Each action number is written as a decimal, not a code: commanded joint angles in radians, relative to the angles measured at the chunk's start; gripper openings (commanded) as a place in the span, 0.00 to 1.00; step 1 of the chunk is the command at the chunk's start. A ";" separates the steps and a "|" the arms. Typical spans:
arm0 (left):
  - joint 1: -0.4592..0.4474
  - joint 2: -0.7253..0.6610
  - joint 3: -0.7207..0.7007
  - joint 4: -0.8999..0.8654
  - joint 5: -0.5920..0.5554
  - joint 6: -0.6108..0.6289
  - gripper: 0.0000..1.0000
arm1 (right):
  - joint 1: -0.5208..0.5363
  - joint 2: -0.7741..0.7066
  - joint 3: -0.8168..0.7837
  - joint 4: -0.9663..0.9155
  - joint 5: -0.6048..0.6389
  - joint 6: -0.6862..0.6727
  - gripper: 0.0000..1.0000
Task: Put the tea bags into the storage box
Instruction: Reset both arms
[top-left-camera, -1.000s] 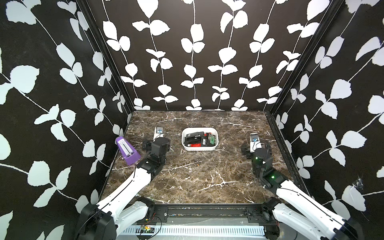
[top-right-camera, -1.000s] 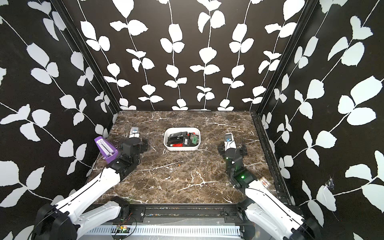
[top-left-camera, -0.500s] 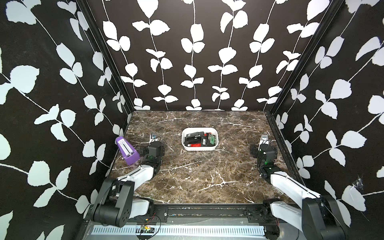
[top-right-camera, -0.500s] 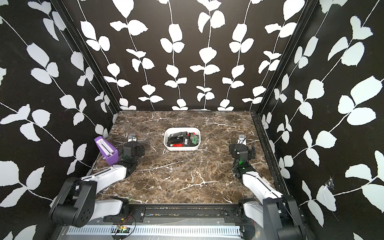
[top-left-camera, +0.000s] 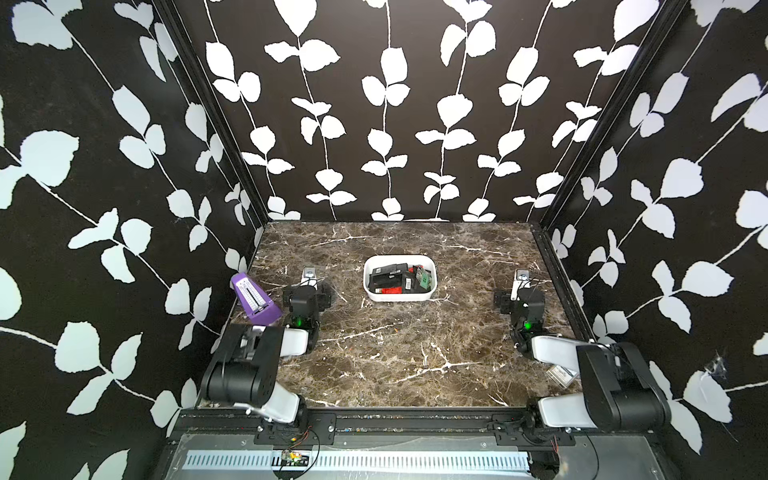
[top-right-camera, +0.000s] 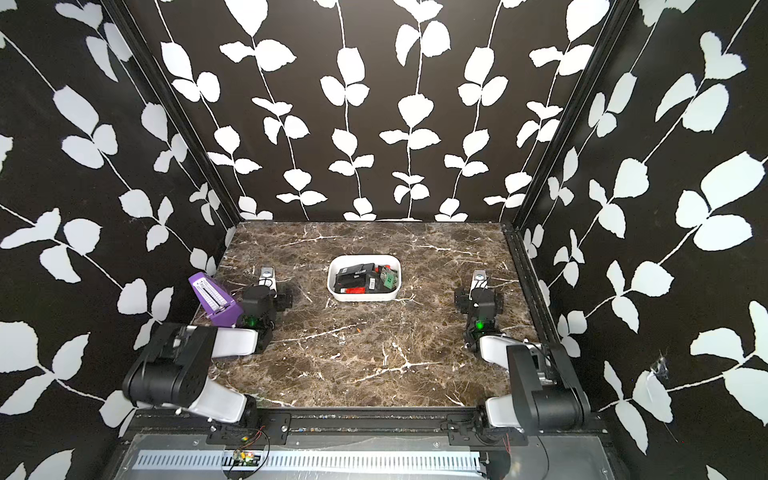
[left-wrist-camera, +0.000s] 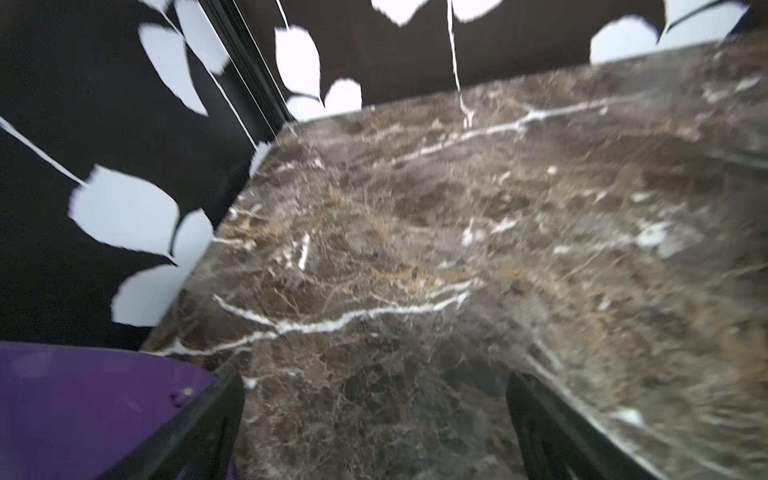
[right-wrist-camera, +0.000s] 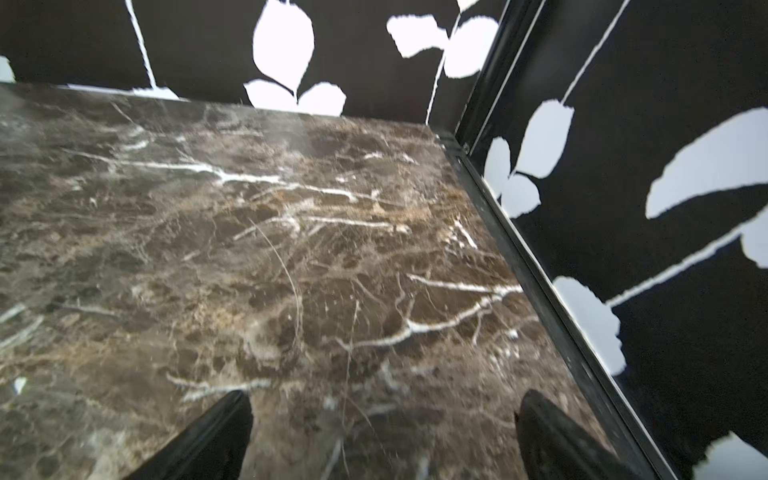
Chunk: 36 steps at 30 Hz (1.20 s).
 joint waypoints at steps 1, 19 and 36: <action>0.008 -0.007 -0.001 0.054 0.082 0.013 0.99 | -0.013 0.058 -0.038 0.174 -0.040 -0.006 0.99; 0.042 -0.004 0.020 0.026 0.125 -0.012 0.99 | -0.028 0.107 0.030 0.085 -0.023 0.013 0.99; 0.042 -0.005 0.021 0.025 0.124 -0.012 0.99 | -0.029 0.106 0.032 0.082 -0.024 0.013 0.99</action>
